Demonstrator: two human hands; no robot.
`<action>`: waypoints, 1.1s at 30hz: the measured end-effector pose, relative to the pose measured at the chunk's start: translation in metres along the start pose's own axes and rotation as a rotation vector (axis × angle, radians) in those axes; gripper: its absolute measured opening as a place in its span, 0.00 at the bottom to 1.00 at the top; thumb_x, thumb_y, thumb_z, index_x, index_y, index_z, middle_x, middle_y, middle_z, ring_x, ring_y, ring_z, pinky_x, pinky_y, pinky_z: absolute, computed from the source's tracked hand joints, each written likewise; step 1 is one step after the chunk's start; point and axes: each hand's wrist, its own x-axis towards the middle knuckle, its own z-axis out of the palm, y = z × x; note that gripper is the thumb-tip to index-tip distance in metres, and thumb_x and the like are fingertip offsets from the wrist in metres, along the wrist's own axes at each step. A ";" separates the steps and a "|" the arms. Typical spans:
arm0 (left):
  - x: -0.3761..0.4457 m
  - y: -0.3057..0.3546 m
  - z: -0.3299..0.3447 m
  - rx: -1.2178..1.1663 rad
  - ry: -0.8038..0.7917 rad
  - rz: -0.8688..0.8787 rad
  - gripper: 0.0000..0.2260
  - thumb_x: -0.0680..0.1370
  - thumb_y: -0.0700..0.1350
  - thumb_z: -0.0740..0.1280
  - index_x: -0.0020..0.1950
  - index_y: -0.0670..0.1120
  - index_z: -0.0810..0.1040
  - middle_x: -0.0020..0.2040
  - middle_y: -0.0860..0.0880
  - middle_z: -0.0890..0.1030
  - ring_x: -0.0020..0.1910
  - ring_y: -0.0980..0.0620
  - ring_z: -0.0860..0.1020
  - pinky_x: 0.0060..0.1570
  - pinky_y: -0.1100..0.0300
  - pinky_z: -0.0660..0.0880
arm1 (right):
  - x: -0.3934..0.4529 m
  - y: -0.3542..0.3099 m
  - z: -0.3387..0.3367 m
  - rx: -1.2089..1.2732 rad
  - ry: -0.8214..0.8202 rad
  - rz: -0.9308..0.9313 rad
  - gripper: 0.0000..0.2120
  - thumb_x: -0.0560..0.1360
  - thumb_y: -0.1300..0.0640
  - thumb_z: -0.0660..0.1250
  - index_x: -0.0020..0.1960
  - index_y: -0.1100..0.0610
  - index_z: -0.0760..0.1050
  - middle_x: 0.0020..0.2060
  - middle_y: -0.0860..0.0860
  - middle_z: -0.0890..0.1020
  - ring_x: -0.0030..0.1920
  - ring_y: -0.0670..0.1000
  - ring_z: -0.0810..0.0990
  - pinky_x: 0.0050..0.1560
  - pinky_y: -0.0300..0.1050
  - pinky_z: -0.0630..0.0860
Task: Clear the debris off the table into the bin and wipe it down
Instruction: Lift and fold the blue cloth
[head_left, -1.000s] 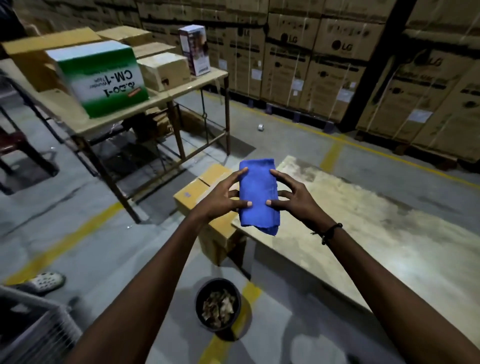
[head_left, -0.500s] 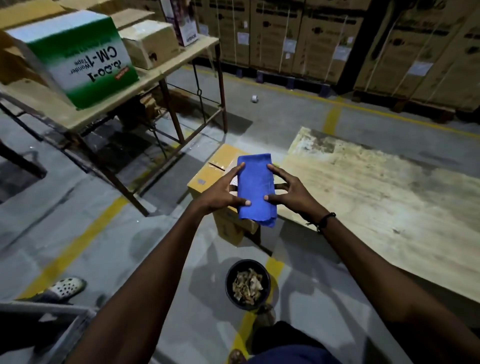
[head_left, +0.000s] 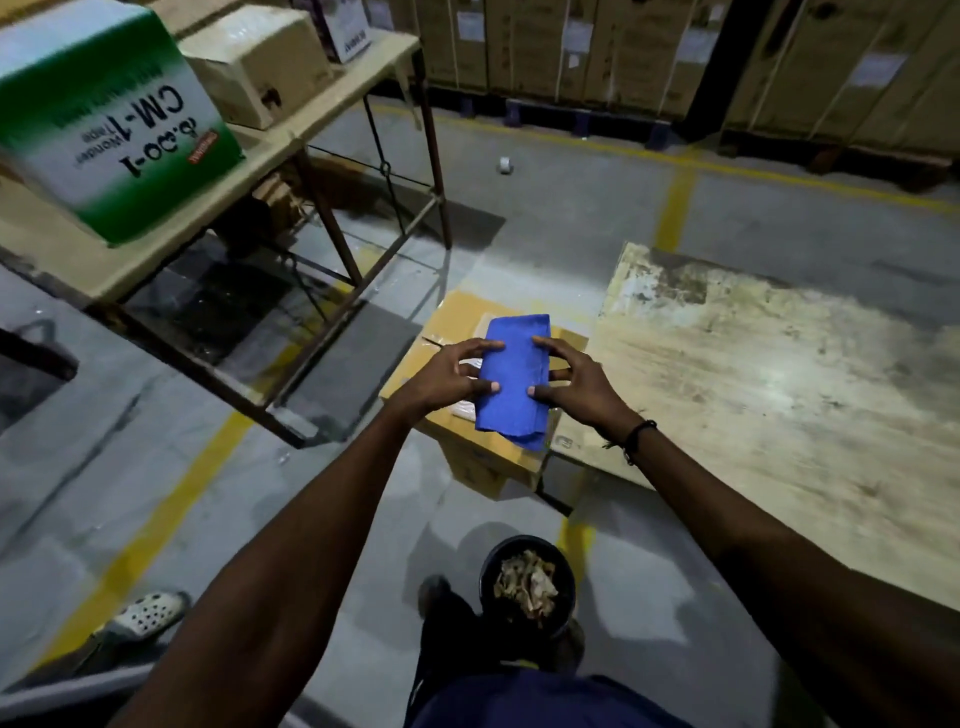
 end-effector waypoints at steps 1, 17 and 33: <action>0.013 -0.006 -0.007 0.005 -0.009 -0.011 0.26 0.77 0.33 0.76 0.74 0.44 0.76 0.74 0.48 0.73 0.56 0.48 0.83 0.41 0.59 0.83 | 0.013 0.005 0.004 -0.020 0.013 0.015 0.34 0.75 0.66 0.78 0.77 0.51 0.72 0.74 0.52 0.72 0.60 0.56 0.82 0.45 0.41 0.84; 0.260 -0.182 -0.077 0.439 -0.207 -0.010 0.32 0.71 0.35 0.82 0.74 0.39 0.76 0.68 0.38 0.75 0.57 0.43 0.80 0.51 0.60 0.79 | 0.222 0.113 0.099 -0.337 0.134 0.418 0.32 0.73 0.68 0.76 0.75 0.66 0.72 0.71 0.67 0.71 0.69 0.68 0.75 0.69 0.60 0.72; 0.297 -0.236 -0.049 0.928 -0.336 0.039 0.24 0.89 0.47 0.55 0.85 0.49 0.55 0.79 0.37 0.68 0.64 0.37 0.78 0.63 0.39 0.76 | 0.300 0.174 0.151 -0.817 -0.184 0.430 0.25 0.79 0.71 0.63 0.75 0.63 0.66 0.76 0.62 0.65 0.70 0.63 0.72 0.68 0.54 0.72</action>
